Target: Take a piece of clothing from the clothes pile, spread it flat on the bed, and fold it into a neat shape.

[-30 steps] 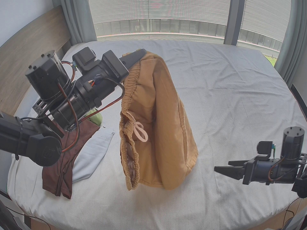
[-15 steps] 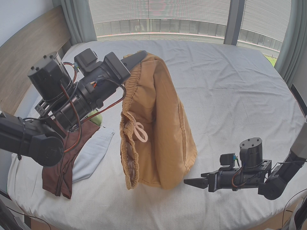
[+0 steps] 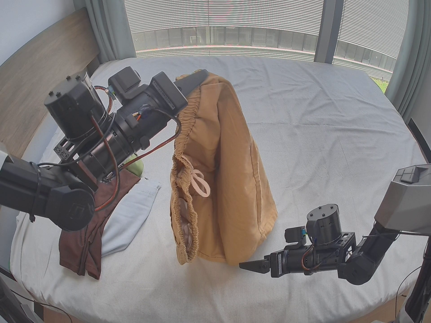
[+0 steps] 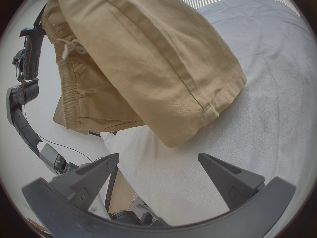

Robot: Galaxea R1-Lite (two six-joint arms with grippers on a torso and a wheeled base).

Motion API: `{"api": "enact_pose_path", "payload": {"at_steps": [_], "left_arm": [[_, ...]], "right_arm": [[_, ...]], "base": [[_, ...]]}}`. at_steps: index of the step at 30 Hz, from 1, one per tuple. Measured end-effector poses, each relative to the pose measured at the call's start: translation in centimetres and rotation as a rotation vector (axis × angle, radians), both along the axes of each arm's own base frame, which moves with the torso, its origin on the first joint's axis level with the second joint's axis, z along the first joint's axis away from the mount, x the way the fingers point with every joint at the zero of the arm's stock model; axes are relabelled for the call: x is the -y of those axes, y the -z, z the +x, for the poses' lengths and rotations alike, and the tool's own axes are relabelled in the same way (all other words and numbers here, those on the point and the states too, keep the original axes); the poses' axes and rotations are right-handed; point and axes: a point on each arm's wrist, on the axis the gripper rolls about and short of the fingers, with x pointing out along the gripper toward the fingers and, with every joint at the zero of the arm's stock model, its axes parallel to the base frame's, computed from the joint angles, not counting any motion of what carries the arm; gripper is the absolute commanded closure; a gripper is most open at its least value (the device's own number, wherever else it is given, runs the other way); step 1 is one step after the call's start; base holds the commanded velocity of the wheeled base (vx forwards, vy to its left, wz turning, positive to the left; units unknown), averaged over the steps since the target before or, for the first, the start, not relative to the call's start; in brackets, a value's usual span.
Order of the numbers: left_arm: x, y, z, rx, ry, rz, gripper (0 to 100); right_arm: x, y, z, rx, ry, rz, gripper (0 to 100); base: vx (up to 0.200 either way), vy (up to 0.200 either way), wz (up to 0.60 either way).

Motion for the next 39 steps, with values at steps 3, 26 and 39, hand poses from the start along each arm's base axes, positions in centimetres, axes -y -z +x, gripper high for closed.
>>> {"api": "enact_pose_path", "payload": {"at_steps": [3,26,39], "left_arm": [[0.0,-0.1,0.0,0.003,0.001,-0.002,100],[0.4,0.2,-0.6,0.000,0.001,-0.009,100],[0.2,1.0,-0.6,-0.025,-0.007,0.008,100]], "right_arm": [[-0.2,0.5,0.4,-0.006,0.004,-0.005,0],[1.2,2.5,5.9,0.076,0.135,0.027,100],[5.7,0.4,9.3,0.159,0.298,0.043,100]], "base": [[0.000,0.000,0.00],[0.000,0.000,0.00],[0.000,0.000,0.00]]}}
